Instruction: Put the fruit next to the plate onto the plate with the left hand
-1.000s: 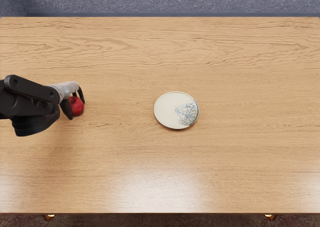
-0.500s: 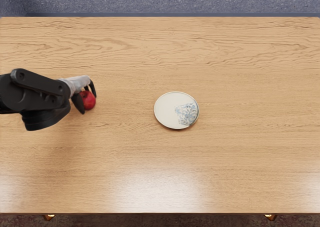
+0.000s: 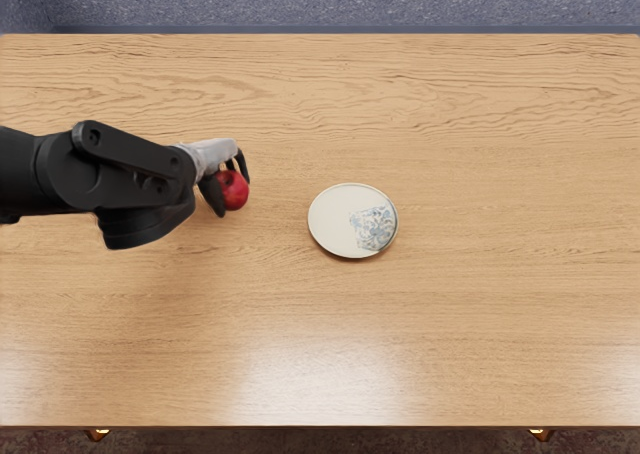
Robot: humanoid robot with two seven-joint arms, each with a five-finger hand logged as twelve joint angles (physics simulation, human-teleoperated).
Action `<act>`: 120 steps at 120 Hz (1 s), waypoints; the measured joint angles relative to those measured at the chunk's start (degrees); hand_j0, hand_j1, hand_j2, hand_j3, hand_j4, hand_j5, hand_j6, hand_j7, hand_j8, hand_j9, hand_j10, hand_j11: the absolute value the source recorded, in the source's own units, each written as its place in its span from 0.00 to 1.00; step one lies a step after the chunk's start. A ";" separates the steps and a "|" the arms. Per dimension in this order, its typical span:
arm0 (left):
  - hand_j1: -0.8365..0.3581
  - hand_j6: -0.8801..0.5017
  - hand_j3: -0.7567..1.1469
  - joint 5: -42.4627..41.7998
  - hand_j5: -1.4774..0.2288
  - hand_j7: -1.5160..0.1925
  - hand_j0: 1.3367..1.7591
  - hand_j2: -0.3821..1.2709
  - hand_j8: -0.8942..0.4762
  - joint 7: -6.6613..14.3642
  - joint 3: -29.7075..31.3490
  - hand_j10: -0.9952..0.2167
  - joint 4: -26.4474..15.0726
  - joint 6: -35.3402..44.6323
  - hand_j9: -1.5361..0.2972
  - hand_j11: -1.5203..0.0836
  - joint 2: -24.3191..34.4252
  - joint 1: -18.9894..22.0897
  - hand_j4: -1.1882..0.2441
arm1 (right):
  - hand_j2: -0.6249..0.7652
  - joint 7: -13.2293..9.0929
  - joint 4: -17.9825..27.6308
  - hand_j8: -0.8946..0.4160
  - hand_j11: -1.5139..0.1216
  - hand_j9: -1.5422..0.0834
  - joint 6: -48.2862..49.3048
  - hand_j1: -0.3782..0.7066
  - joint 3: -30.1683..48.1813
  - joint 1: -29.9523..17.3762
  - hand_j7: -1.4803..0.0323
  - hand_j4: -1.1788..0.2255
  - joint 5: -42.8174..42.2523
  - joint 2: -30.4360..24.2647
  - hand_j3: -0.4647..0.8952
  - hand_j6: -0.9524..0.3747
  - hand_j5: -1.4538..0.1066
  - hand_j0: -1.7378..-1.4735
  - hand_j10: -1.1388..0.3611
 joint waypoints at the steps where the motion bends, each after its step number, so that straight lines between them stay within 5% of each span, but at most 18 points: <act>1: 0.45 0.32 0.40 -0.04 0.41 0.43 0.76 0.36 0.29 0.00 -0.11 0.34 0.00 -0.02 0.42 0.47 -0.12 -0.07 0.46 | 0.45 0.00 0.00 0.68 0.93 0.95 0.00 0.03 0.00 0.00 0.98 0.84 0.00 0.00 0.34 0.72 0.93 0.30 0.76; 87: 0.49 0.32 0.40 -4.08 0.46 0.48 0.76 0.35 0.28 -0.01 -9.57 0.39 2.51 -1.65 0.46 0.52 -9.04 -1.56 0.48 | 0.45 0.00 -0.03 0.68 0.93 0.95 0.01 0.03 0.00 0.00 0.98 0.84 0.00 0.00 0.34 0.72 0.93 0.30 0.76; 120: 0.81 0.52 0.40 -3.92 0.72 0.74 0.76 0.27 0.52 -0.31 -11.41 0.67 5.03 -3.78 0.70 0.79 -8.44 -1.53 0.70 | 0.45 0.00 -0.03 0.68 0.93 0.95 -0.01 0.03 0.00 0.00 0.98 0.84 0.00 0.00 0.34 0.72 0.93 0.30 0.76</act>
